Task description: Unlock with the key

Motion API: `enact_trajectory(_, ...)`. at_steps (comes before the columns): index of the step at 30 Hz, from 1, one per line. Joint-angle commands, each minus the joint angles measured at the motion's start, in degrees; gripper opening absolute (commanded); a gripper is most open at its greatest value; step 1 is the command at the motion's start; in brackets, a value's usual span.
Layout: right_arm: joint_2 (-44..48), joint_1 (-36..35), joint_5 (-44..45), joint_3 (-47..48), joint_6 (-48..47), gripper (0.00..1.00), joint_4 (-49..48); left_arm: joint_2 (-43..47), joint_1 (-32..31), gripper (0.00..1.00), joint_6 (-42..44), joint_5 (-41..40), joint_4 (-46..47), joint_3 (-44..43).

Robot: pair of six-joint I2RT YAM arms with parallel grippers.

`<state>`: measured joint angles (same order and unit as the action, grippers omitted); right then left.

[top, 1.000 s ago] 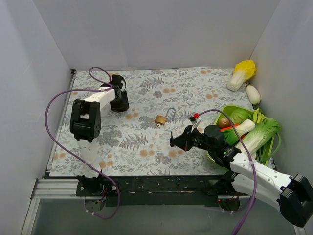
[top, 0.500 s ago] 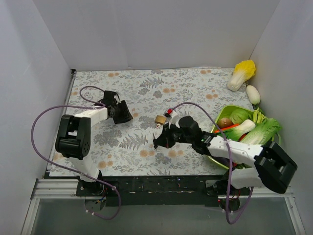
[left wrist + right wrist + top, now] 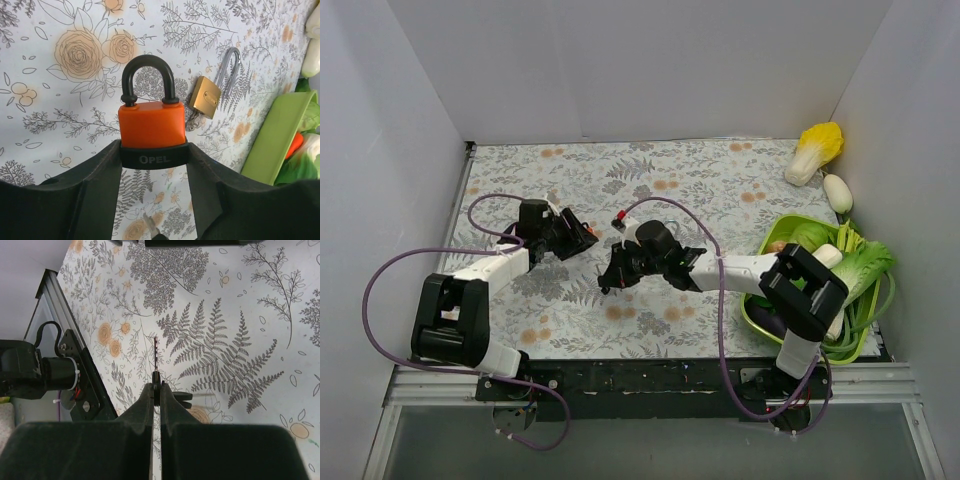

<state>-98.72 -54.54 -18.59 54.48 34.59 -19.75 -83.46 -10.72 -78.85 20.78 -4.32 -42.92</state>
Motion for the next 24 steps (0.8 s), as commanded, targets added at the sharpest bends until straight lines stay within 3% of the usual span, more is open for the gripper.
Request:
enact_trajectory(1,-3.6,0.1,-0.7,6.2,0.4,0.01,0.1,3.9,-0.5,0.0,-3.2,3.9,5.6,1.3)
enact_trajectory(24,-10.8,6.1,-5.2,12.8,0.8,0.01,0.7,6.1,-4.4,0.0,-2.1,2.1,5.8,1.7)
